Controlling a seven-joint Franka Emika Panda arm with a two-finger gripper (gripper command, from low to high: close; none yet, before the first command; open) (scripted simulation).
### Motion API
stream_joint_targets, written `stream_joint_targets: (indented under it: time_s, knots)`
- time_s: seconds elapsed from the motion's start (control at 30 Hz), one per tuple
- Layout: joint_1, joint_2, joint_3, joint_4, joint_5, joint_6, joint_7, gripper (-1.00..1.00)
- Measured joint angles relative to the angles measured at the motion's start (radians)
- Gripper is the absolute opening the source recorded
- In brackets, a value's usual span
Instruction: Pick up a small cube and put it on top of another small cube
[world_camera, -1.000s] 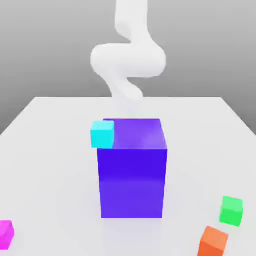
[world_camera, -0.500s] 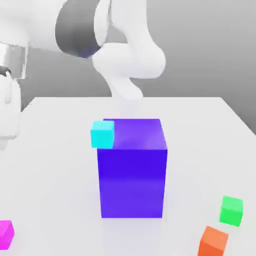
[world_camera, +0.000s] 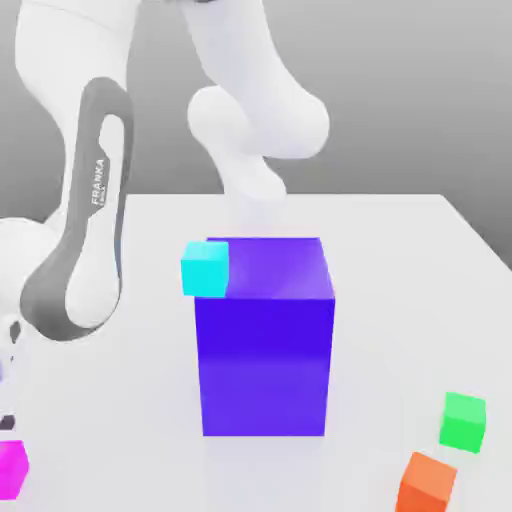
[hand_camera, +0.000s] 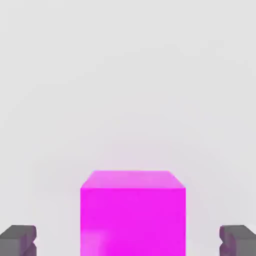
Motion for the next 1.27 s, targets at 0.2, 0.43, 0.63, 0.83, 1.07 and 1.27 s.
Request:
stream_joint_targets:
  time_s: [0.2, 0.43, 0.63, 0.83, 1.07, 1.27]
  knots:
    - [-0.001, -0.001, 0.0, 0.0, 0.0, 0.001, 0.0, -1.0]
    - [0.083, -0.182, 0.05, -0.067, -0.043, -0.11, -0.01, -1.0]
    - [0.222, -0.269, 0.191, -0.154, -0.088, -0.108, -0.066, -1.0]
    - [0.36, -0.36, 0.348, -0.254, -0.127, -0.101, -0.133, -1.0]
    - [0.576, -0.358, 0.52, -0.321, -0.265, -0.054, -0.15, -1.0]
    - [0.681, -0.255, 0.478, -0.304, -0.397, 0.014, -0.077, 1.0]
